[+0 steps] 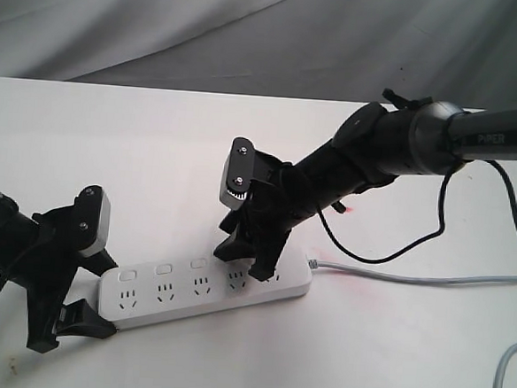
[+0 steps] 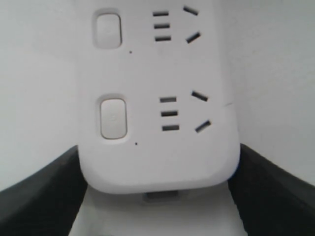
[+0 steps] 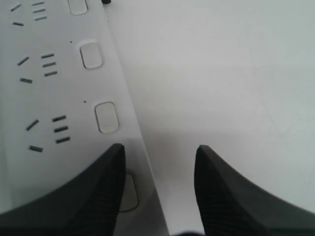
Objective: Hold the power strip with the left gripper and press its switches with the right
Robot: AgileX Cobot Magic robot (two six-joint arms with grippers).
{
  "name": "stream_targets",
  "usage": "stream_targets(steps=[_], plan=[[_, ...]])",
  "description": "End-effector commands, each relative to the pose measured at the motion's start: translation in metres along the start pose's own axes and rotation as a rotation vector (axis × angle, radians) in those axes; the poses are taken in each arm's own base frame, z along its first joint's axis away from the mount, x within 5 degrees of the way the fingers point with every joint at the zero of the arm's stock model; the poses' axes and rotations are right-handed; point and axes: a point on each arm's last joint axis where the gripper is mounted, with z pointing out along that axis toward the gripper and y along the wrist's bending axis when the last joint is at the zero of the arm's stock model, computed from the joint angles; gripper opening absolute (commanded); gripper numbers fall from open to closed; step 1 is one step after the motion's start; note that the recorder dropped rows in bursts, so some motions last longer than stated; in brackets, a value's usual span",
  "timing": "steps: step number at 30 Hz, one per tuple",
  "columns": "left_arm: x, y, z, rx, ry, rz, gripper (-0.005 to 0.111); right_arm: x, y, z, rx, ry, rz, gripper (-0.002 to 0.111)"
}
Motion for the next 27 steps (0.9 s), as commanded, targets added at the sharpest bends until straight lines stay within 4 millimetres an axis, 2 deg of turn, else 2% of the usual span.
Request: stream_targets(steps=[1,3,9,14,17,22,25,27], plan=[[-0.002,0.001,0.0,-0.002,-0.007,0.004,0.053,0.025,-0.004,0.004,-0.019,0.089,-0.039,0.043],[-0.002,0.001,0.0,-0.002,-0.007,0.004,0.053,0.026,-0.005,0.002,-0.017,0.092,-0.034,0.043],[-0.002,0.001,0.0,-0.002,-0.007,0.004,0.053,0.04,-0.003,0.02,-0.057,0.112,-0.001,0.043],[-0.002,0.001,0.0,-0.002,-0.007,0.004,0.053,0.041,-0.003,0.02,-0.057,0.108,0.005,0.043],[-0.002,0.001,0.0,-0.002,-0.007,0.004,0.053,0.03,-0.004,0.009,-0.033,0.077,0.005,0.043],[-0.002,0.001,0.0,-0.002,-0.007,0.004,0.053,0.002,-0.006,-0.023,0.041,0.015,-0.03,0.043],[-0.002,0.001,0.0,-0.002,-0.007,0.004,0.053,-0.006,-0.007,-0.037,0.069,-0.002,-0.041,0.043],[-0.002,0.001,0.0,-0.002,-0.007,0.004,0.053,-0.004,-0.01,-0.041,0.08,-0.003,-0.027,0.043]])
